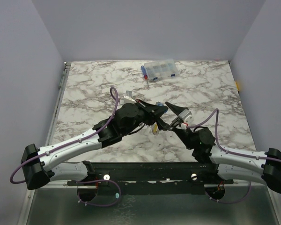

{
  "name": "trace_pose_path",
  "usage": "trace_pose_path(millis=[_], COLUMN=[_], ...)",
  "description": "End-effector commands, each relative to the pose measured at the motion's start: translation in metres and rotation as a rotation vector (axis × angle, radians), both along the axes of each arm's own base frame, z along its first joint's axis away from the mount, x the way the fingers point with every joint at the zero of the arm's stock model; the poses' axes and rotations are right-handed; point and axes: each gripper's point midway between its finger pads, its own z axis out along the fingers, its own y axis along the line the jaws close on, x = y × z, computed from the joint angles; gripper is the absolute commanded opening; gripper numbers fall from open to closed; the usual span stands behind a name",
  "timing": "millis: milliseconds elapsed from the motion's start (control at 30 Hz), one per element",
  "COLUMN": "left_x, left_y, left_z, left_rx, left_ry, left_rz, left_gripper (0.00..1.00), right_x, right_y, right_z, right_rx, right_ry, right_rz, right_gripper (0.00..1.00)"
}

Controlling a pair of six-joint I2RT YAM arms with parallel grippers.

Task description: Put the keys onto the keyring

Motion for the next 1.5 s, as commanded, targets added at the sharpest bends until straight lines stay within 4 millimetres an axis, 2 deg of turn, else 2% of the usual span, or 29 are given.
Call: trace_pose_path(millis=[0,33,100,233,400,533,733,1033,1133,1333,1467], left_x=[-0.008,-0.008,-0.008,-0.007,-0.007,-0.007,-0.008,-0.009,-0.009,-0.008,-0.008], left_y=[0.002,0.002,0.002,0.002,-0.003,-0.004,-0.005,-0.007,-0.006,-0.007,-0.007], left_z=[0.035,0.036,0.035,0.035,0.037,0.038,0.039,0.045,0.046,0.05,0.054], left_rx=[-0.125,-0.13,-0.139,-0.165,-0.176,-0.178,-0.196,-0.212,-0.215,-0.224,-0.232], left_ry=[-0.047,-0.047,-0.042,-0.035,-0.039,-0.041,-0.04,-0.047,-0.048,-0.057,-0.066], left_rz=[-0.028,-0.03,-0.031,-0.025,-0.037,-0.04,-0.045,-0.057,-0.052,-0.049,-0.048], left_gripper=[0.0,0.0,0.0,0.0,0.0,0.0,0.0,0.0,0.0,0.0,0.0], right_x=[0.005,0.006,0.008,0.012,0.014,0.012,0.012,0.01,0.008,-0.002,-0.017], right_y=[-0.006,-0.007,-0.009,-0.008,-0.013,-0.018,-0.021,-0.019,-0.018,-0.014,-0.004], right_z=[0.021,0.02,0.019,0.019,0.02,0.025,0.028,0.028,0.027,0.019,0.011], right_rx=[0.057,0.063,0.076,0.091,0.118,0.137,0.151,0.152,0.139,0.071,-0.007], right_ry=[-0.048,-0.047,-0.05,-0.051,-0.058,-0.075,-0.092,-0.116,-0.12,-0.132,-0.143], right_rz=[-0.048,-0.058,-0.079,-0.092,-0.117,-0.123,-0.135,-0.126,-0.116,-0.053,0.042], right_gripper=[0.67,0.61,0.58,0.66,0.66,0.63,0.53,0.22,0.15,0.08,0.04])
